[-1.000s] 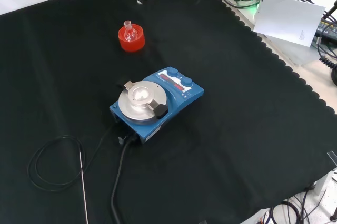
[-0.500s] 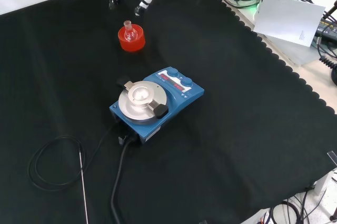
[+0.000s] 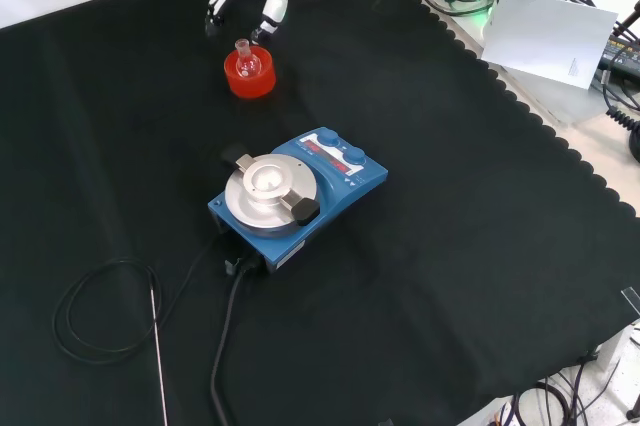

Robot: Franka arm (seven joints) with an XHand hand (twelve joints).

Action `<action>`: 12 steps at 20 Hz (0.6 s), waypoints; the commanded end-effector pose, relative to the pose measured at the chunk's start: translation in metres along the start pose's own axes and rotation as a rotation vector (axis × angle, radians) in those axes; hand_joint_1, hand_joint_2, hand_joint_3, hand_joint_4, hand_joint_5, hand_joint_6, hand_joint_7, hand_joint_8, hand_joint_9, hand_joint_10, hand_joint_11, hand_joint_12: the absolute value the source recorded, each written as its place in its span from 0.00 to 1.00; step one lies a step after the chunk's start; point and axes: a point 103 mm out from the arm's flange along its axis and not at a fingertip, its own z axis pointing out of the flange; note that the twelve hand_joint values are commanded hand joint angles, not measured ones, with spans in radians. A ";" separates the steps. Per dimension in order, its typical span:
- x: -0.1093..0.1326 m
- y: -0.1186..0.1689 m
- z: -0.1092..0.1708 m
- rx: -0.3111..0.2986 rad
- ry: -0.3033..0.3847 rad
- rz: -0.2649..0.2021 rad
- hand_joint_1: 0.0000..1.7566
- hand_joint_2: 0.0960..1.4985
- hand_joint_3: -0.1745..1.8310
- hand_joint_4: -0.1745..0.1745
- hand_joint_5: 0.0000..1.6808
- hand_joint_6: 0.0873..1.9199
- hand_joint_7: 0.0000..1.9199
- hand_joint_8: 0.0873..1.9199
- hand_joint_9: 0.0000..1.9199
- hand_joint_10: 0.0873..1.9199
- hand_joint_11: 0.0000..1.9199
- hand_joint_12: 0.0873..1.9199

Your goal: Pick up the round-bottom flask.

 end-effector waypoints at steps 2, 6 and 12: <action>0.008 -0.006 0.003 -0.014 0.005 -0.024 0.42 0.48 0.33 0.39 0.30 0.00 0.09 0.34 0.19 0.35 0.08 0.72; 0.012 -0.010 0.006 -0.025 -0.010 -0.034 0.43 0.47 0.33 0.39 0.31 0.00 0.10 0.34 0.19 0.35 0.08 0.72; 0.012 -0.008 0.017 -0.037 -0.004 -0.015 0.49 0.40 0.35 0.39 0.32 0.00 0.10 0.33 0.20 0.34 0.08 0.72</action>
